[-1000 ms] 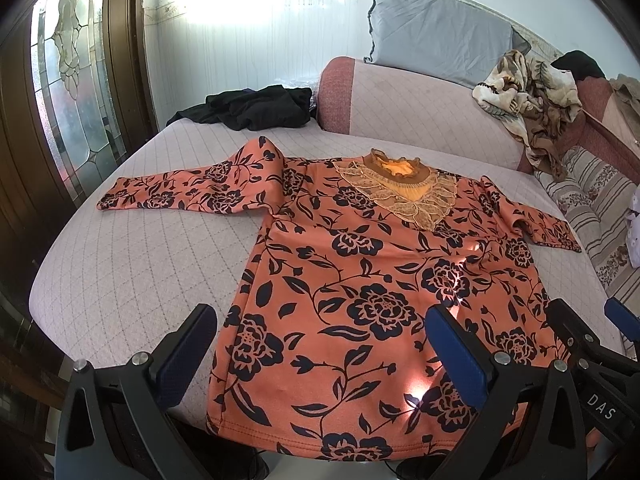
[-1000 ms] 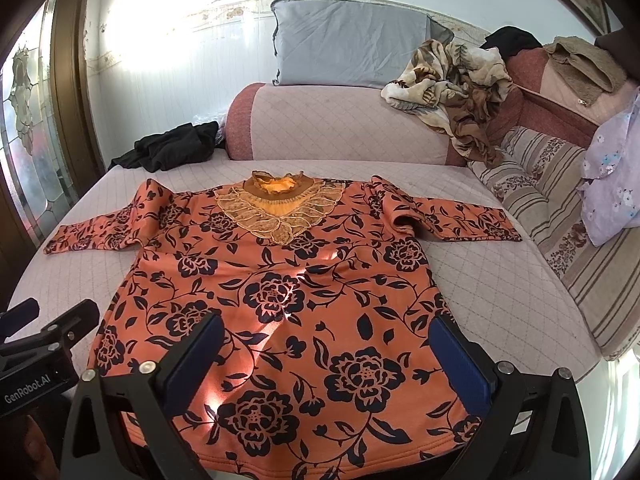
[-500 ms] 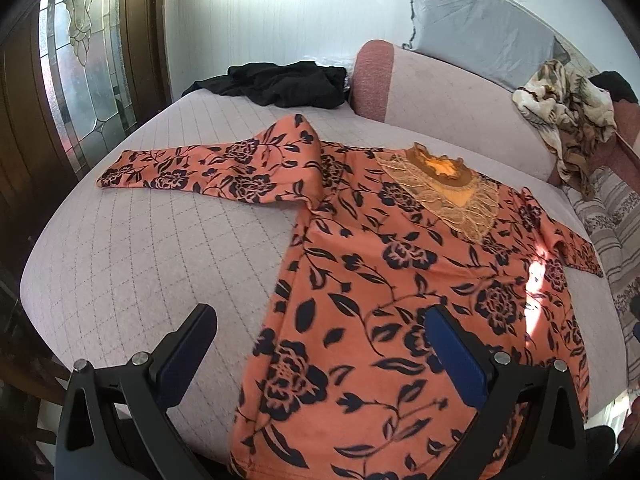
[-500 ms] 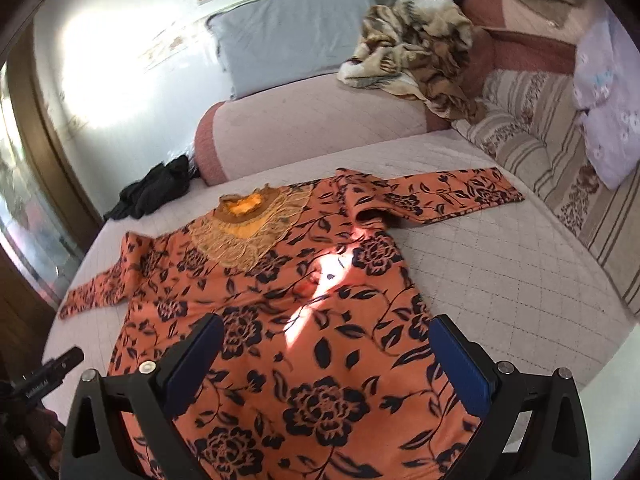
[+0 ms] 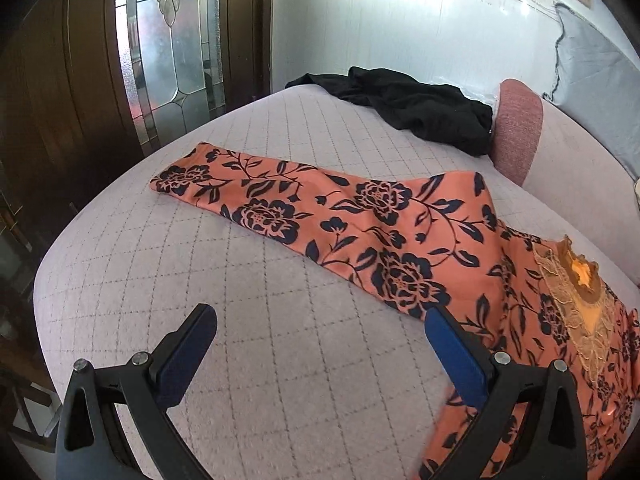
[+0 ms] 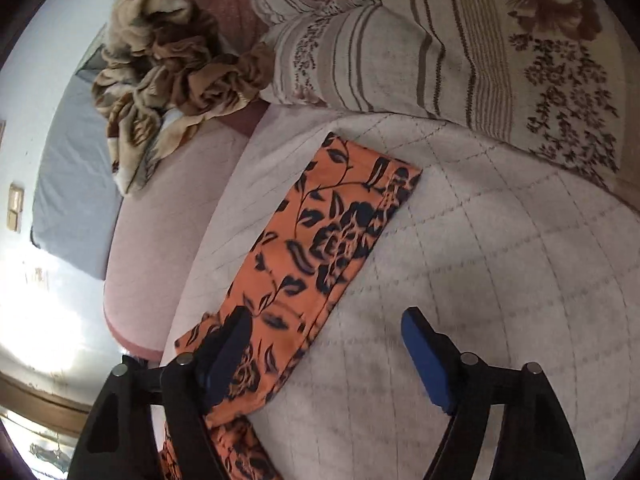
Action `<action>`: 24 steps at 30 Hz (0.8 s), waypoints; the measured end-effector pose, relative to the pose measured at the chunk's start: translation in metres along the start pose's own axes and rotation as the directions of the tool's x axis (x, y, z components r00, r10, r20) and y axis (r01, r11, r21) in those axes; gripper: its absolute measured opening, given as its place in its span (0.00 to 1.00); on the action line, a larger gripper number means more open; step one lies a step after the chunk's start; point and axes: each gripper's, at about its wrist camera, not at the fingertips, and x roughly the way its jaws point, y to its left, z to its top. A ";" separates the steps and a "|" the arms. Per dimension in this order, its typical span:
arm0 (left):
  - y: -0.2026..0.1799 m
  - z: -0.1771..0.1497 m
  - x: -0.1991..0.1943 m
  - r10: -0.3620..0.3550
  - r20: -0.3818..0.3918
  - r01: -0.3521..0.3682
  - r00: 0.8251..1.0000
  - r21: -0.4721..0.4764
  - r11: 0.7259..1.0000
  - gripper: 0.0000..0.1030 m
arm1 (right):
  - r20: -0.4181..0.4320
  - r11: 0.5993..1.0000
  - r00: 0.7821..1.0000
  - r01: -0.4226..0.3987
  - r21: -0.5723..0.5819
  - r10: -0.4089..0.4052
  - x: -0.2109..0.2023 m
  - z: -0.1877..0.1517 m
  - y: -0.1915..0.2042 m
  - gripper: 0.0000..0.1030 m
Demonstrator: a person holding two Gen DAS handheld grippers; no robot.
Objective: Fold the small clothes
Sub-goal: 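Grasp the sleeve cuff with the right tool and lift it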
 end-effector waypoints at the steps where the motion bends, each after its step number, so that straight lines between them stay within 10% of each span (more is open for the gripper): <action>1: 0.003 -0.001 0.005 0.011 -0.006 -0.011 1.000 -0.005 1.000 1.00 | 0.005 1.000 1.000 0.012 0.007 -0.012 0.009 0.008 -0.001 0.70; 8: 0.000 0.001 0.015 -0.050 -0.028 0.049 0.998 -0.050 0.998 1.00 | 0.055 0.993 0.991 0.122 0.005 -0.122 0.052 0.047 0.017 0.65; 11: -0.007 0.000 0.014 -0.059 -0.032 0.058 0.998 -0.021 0.998 1.00 | 0.057 0.970 0.971 0.236 -0.064 -0.232 0.060 0.057 0.028 0.05; 15: -0.002 0.002 0.009 -0.086 -0.018 0.086 0.996 -0.048 0.995 1.00 | 0.195 0.917 0.942 0.316 -0.242 -0.273 0.034 0.056 0.080 0.06; 20: 0.007 0.005 -0.002 -0.120 0.020 0.121 0.993 -0.075 0.990 1.00 | 0.367 0.834 0.928 0.245 -0.494 -0.055 -0.037 0.026 0.217 0.06; 24: 0.020 0.008 -0.008 -0.139 0.041 0.143 0.989 -0.112 0.983 1.00 | 0.345 0.740 0.916 0.086 -0.668 0.205 -0.093 -0.031 0.331 0.06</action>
